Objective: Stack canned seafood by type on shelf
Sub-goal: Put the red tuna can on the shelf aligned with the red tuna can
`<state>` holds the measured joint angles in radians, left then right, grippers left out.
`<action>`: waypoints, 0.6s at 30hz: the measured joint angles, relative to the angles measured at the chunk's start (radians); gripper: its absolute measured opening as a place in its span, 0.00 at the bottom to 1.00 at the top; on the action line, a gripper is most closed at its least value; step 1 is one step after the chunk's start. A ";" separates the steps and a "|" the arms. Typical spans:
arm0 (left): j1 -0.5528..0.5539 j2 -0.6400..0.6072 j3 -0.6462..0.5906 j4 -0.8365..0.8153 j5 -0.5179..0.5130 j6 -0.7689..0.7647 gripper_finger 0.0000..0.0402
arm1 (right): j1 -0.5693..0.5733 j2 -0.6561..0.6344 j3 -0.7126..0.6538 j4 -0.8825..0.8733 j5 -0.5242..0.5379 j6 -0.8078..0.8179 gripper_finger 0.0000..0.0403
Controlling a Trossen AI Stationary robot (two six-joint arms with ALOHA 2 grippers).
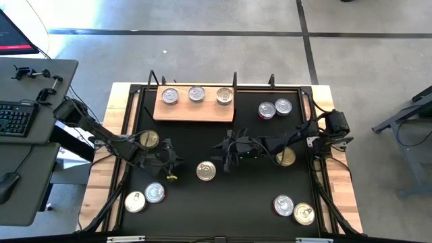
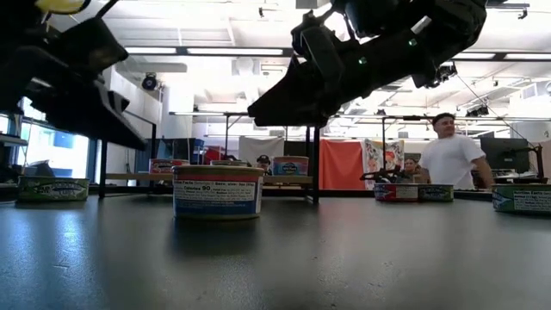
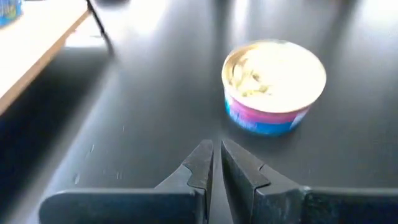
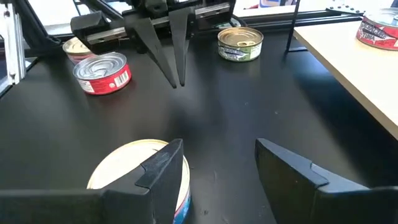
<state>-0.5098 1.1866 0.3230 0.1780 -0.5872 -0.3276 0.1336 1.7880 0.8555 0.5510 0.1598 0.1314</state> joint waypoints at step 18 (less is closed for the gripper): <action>0.000 0.000 -0.006 0.060 -0.001 0.072 0.06 | -0.002 0.000 0.000 0.001 0.096 0.024 0.48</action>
<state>-0.5102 1.1866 0.3172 0.2382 -0.5880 -0.2552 0.1314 1.7882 0.8555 0.5518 0.2562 0.1555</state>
